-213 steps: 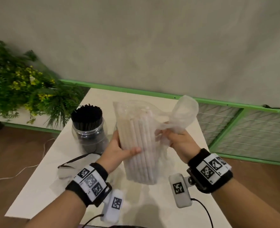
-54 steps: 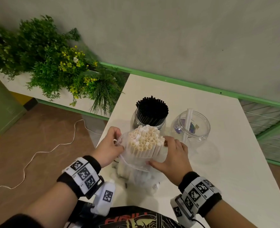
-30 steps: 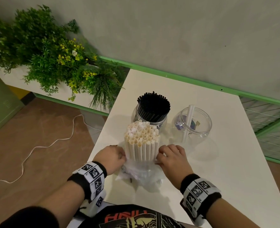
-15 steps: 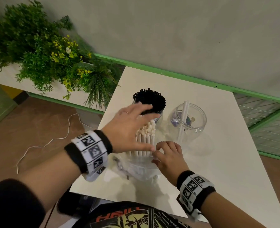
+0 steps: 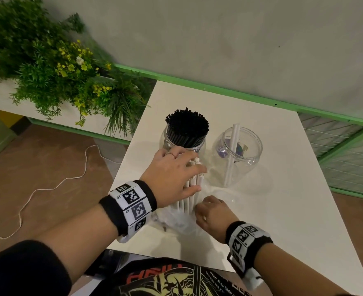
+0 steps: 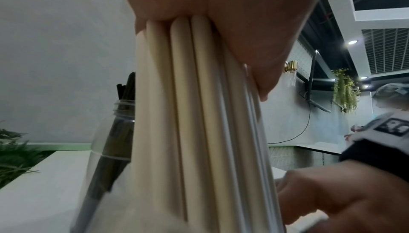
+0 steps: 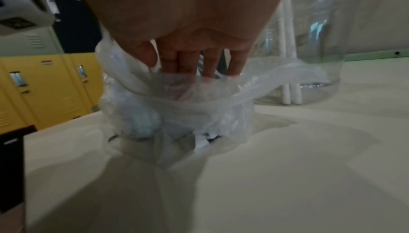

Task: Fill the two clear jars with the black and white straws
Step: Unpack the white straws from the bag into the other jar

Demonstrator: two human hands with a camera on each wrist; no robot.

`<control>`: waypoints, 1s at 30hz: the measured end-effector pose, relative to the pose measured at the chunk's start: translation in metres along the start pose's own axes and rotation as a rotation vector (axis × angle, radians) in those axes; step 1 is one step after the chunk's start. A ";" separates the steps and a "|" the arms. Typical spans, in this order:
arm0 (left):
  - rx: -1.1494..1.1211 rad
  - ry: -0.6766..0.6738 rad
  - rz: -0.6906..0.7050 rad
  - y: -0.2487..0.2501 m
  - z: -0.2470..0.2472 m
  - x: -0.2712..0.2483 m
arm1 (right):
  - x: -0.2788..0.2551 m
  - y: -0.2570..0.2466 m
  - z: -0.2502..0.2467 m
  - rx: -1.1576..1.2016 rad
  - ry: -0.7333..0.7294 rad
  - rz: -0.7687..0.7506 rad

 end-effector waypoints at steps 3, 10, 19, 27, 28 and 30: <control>-0.004 -0.003 -0.006 0.002 -0.001 -0.002 | 0.004 0.003 -0.002 -0.005 -0.041 0.116; -0.007 -0.072 0.020 0.012 -0.003 -0.006 | 0.018 0.006 0.007 0.103 -0.054 0.397; -0.252 -0.029 -0.076 0.002 -0.020 -0.008 | 0.025 0.003 0.019 0.121 -0.010 0.340; -0.832 -0.439 -1.178 -0.052 0.022 -0.077 | 0.021 0.012 0.034 0.187 0.058 0.328; -0.884 -0.539 -1.210 -0.047 0.032 -0.080 | 0.021 0.011 0.033 0.186 0.064 0.332; -0.934 -0.575 -1.273 -0.040 0.047 -0.083 | 0.022 0.009 0.029 0.162 0.078 0.331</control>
Point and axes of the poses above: each hand's wrist, its own x-axis towards the middle knuckle, its own z-axis out of the palm, y = z × x, the point moved 2 cm from there along x, towards the middle knuckle, and after that the axes turned 13 degrees about y, right-handed, at the moved point
